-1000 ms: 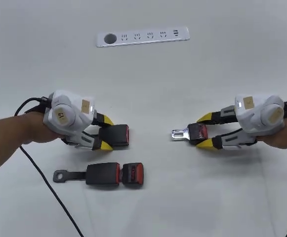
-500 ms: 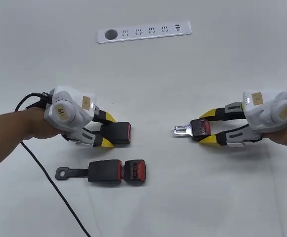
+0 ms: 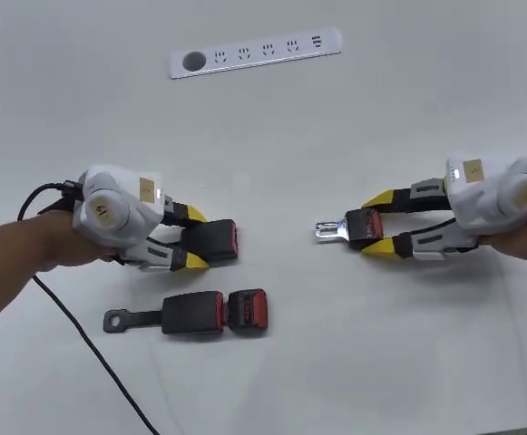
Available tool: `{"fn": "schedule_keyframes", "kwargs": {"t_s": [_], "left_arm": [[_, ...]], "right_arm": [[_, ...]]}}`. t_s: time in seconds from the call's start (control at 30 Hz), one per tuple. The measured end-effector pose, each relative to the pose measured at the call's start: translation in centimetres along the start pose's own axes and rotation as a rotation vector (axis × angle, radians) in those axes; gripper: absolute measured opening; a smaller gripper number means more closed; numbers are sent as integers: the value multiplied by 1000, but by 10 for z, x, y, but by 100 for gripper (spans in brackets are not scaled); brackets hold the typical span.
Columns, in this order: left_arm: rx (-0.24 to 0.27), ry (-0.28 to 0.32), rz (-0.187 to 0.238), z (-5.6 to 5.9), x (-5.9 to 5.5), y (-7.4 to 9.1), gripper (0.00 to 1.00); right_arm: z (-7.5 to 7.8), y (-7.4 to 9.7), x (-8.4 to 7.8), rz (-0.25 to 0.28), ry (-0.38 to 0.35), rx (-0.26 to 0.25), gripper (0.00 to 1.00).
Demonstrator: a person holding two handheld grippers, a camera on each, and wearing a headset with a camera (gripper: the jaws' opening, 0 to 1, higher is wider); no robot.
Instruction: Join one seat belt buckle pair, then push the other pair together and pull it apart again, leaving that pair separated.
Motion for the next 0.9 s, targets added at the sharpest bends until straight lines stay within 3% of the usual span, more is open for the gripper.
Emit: {"fn": "schedule_keyframes", "kwargs": {"t_s": [0.57,0.9], "left_arm": [[-3,-2,-10,0,1,-1,34],[0,3,-14,-1,1,-1,34]], "right_arm": [[-4,-19,4,39,-18,-1,36],[-5,-39,12,56,-18,12,36]]}}
Point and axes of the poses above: the centre of the closed fingertips' face, and the gripper's own axes: y roughly backward along the fingers, z roughly to its right, x roughly out of its top, the point moved 10 cm from there along y, roughly backward along the fingers, and after that the axes turned 11 degrees about z, right-handed, at the moved point
